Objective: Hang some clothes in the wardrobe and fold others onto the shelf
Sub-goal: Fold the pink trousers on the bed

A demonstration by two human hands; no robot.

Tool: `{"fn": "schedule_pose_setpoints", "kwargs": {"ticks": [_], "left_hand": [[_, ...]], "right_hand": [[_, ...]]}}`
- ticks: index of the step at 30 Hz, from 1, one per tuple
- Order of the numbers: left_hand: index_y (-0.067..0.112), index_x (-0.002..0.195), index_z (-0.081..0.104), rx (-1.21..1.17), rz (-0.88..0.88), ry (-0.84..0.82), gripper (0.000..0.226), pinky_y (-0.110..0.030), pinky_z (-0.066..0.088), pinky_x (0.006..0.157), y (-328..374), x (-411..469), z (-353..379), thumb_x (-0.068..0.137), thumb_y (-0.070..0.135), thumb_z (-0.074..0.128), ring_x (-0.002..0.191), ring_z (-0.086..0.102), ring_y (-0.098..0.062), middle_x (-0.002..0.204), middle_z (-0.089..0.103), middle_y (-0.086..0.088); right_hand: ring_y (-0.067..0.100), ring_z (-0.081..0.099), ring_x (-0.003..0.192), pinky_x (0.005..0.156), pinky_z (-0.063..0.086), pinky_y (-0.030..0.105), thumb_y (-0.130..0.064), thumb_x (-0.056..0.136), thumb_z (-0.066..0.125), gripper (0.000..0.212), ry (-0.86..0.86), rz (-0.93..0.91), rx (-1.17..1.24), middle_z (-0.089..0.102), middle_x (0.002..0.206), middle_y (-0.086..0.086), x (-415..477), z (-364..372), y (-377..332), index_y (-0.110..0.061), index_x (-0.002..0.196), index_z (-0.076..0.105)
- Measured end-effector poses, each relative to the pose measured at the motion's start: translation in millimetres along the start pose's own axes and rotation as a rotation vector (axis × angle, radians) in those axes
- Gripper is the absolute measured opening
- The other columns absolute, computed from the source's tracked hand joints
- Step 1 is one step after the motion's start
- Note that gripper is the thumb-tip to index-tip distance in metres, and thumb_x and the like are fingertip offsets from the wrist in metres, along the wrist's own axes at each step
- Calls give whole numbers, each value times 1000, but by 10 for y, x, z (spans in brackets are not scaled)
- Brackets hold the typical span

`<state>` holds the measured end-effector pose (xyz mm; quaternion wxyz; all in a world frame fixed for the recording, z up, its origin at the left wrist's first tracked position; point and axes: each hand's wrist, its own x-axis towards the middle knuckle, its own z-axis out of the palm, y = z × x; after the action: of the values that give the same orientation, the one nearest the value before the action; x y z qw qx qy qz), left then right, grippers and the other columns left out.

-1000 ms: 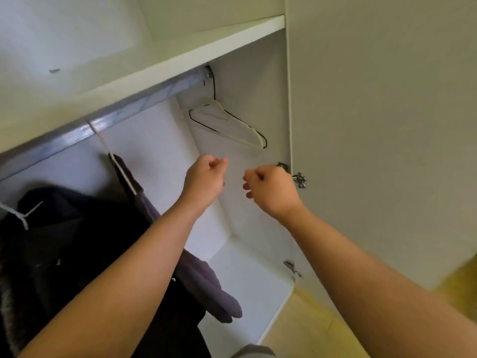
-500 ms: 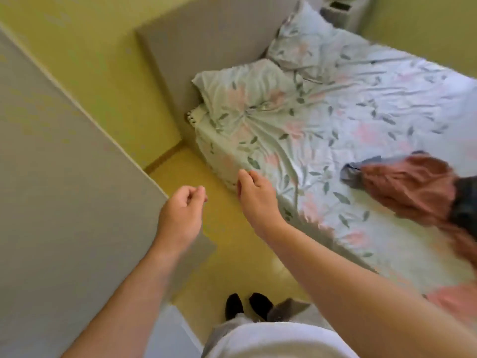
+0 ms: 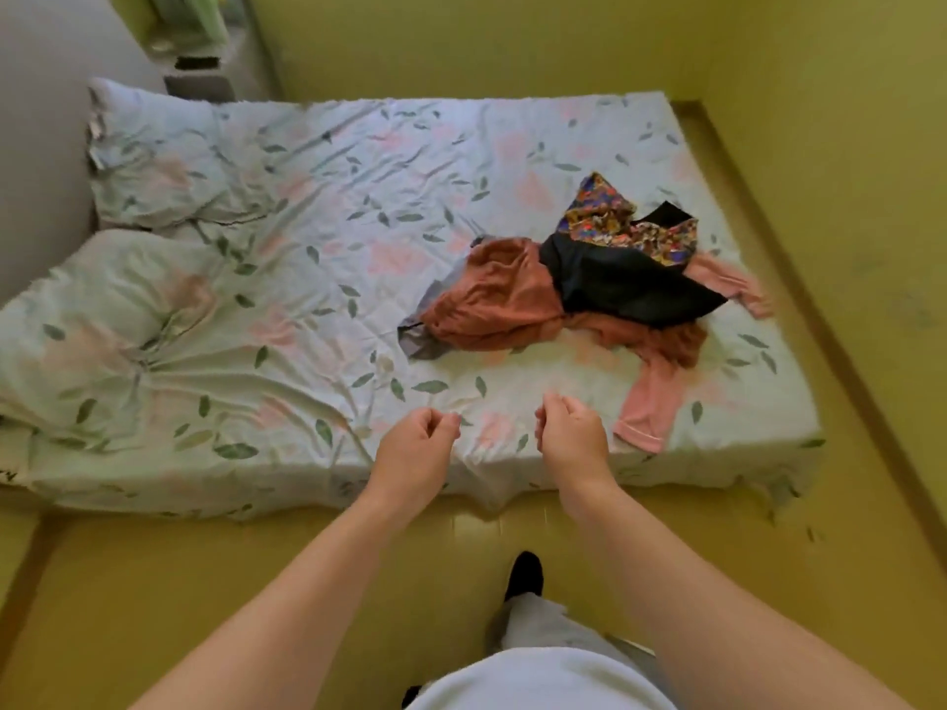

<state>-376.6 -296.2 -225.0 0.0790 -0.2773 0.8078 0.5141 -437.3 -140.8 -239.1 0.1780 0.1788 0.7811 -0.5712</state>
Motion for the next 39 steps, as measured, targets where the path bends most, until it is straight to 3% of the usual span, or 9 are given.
{"fn": "schedule_pose_setpoints", "kwargs": {"ticks": [5,12,17,20,25,29,32,37,39], "left_hand": [[13,93,62,152,-35,-79,32,-31,41,62,340,656,419,102,40,47,70,55,-16,78,61,3],[16,91,58,289,-46,-151,24,-29,40,56,607,1464,698,100,37,51,66,56,-13,90,66,-2],[15,84,57,400,-108,-199,21,-37,56,68,508,2641,758,94,34,53,77,67,-22,81,65,2],[12,89,57,438,-189,-244,18,-29,51,57,324,3474,823,94,28,51,71,72,-27,77,65,-3],[4,105,49,359,-484,-210,23,-34,51,62,-38,4616,942,94,23,56,70,62,-31,79,57,-13],[2,141,38,263,-615,-147,76,-36,52,63,-297,5208,1083,80,32,73,94,62,-34,111,58,-18],[6,144,37,258,-659,-114,112,-47,58,81,-628,5574,1216,48,46,78,106,62,-39,127,59,-18],[11,148,34,203,-683,41,83,-51,48,100,-615,5653,1302,73,41,54,122,51,-41,139,49,-20],[15,150,30,245,-660,44,86,-50,47,101,-657,5685,1290,74,39,63,127,47,-41,145,43,-19]], "right_hand": [[17,49,64,61,40,33,-29,101,40,29,28,86,31,55,72,2,616,-450,-91,-14,86,60],[17,56,67,57,43,29,-26,102,38,30,24,183,46,62,80,5,1254,-521,-310,-11,96,64],[18,57,66,55,42,30,-24,102,37,29,45,280,60,66,83,5,1855,-340,-413,-12,98,63],[18,58,67,55,44,29,-24,102,37,29,74,349,67,68,87,6,2269,-166,-416,-12,100,63],[17,59,69,54,43,27,-25,104,36,29,108,444,92,67,90,5,2894,139,-370,-12,104,62],[16,60,72,58,45,29,-26,104,36,28,120,488,90,67,93,4,3215,306,-302,-13,107,61],[17,60,71,58,45,29,-25,104,37,26,144,529,83,67,93,4,3380,373,-215,-14,107,61],[18,58,69,54,42,28,-24,104,39,25,191,609,125,66,89,6,3550,427,-97,-12,108,61],[18,58,69,53,42,27,-24,104,39,26,192,631,129,65,89,6,3577,453,-81,-11,109,61]]}}
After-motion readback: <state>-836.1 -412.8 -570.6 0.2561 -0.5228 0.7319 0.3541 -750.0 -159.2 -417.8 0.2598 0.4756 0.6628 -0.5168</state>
